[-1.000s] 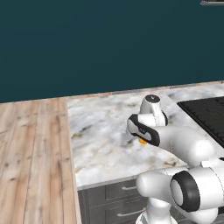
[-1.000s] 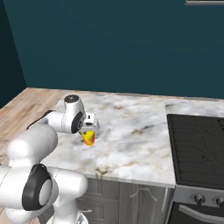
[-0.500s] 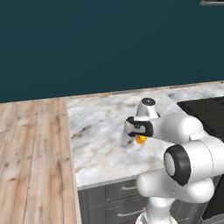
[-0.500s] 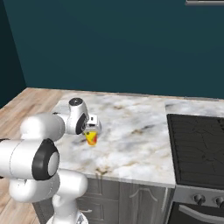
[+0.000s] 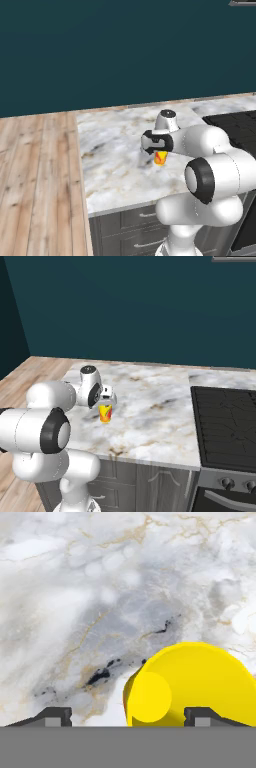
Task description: Place the pitcher and cup on the dining counter for serving.
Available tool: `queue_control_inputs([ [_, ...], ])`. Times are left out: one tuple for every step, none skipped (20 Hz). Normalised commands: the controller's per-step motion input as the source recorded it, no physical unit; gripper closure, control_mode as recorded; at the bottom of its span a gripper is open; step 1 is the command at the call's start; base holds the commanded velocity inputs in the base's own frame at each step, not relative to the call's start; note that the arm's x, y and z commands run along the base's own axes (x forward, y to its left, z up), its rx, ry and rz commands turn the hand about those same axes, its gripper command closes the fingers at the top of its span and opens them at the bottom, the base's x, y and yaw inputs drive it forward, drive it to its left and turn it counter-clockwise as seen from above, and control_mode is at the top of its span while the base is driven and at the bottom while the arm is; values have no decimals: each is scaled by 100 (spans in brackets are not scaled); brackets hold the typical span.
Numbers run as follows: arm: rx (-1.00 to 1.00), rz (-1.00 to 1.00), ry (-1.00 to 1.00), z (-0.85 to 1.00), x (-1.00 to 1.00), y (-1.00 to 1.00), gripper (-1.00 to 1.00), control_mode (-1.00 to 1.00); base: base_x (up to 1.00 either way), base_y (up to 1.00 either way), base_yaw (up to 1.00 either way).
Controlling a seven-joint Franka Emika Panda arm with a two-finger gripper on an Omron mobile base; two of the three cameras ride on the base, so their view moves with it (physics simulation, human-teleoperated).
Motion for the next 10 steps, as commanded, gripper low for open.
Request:
queue_control_inputs([
  [0,0,0,6,0,0,-100,-100,0,0,0],
  [0,0,0,18,0,0,-100,-100,0,0,0],
  [0,0,-2,31,0,0,-100,-100,0,0,0],
  [0,0,-7,46,-9,0,-100,-100,0,0,0],
  [0,0,-13,59,-24,0,-100,-100,0,0,0],
  [0,-1,-15,61,-26,0,-100,-100,0,0,0],
  [0,-2,-16,66,-31,0,-100,-100,0,0,0],
  [0,-2,-19,72,-41,0,-100,-100,0,0,0],
  [-1,-3,-19,79,-44,0,-100,-100,0,0,0],
  [-1,-4,-20,82,-46,0,-100,-100,0,0,0],
])
